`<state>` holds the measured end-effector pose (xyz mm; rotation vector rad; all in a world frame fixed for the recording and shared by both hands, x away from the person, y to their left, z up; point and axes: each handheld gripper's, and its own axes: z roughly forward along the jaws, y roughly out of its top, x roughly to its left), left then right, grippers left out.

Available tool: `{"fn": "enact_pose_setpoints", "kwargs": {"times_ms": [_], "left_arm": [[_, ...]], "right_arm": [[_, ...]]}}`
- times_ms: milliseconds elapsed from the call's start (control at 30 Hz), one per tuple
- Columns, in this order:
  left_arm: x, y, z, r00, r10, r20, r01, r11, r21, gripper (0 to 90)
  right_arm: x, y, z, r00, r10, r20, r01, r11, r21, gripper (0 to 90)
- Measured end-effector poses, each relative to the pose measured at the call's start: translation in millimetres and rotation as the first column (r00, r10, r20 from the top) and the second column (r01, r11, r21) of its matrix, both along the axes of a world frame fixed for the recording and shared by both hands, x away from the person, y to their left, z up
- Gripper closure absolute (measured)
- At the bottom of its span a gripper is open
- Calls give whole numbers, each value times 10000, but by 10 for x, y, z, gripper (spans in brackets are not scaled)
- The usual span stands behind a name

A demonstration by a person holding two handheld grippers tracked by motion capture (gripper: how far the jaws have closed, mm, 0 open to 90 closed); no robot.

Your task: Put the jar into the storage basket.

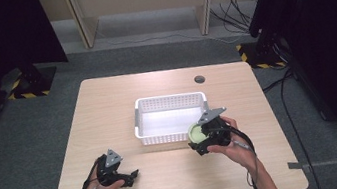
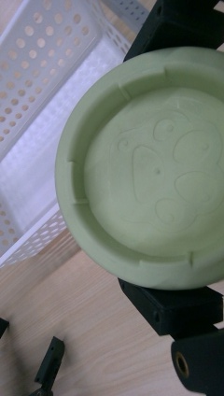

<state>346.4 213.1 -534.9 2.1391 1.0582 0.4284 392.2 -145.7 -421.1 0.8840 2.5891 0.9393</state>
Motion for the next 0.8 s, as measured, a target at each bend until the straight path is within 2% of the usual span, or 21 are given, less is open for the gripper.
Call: {"fn": "enact_pose_setpoints", "kwargs": {"times_ms": [300,800], "left_arm": [[-1,-1,0,10000,10,-7,-10,10000,-8,0],[0,0,0,10000,0,0,0,10000,-3,0]], "right_arm": [[121,206,106,9990,413,-196,-412,9991,52,112],[294,364,282,9979,551,-351,-546,9984,151,112]]}}
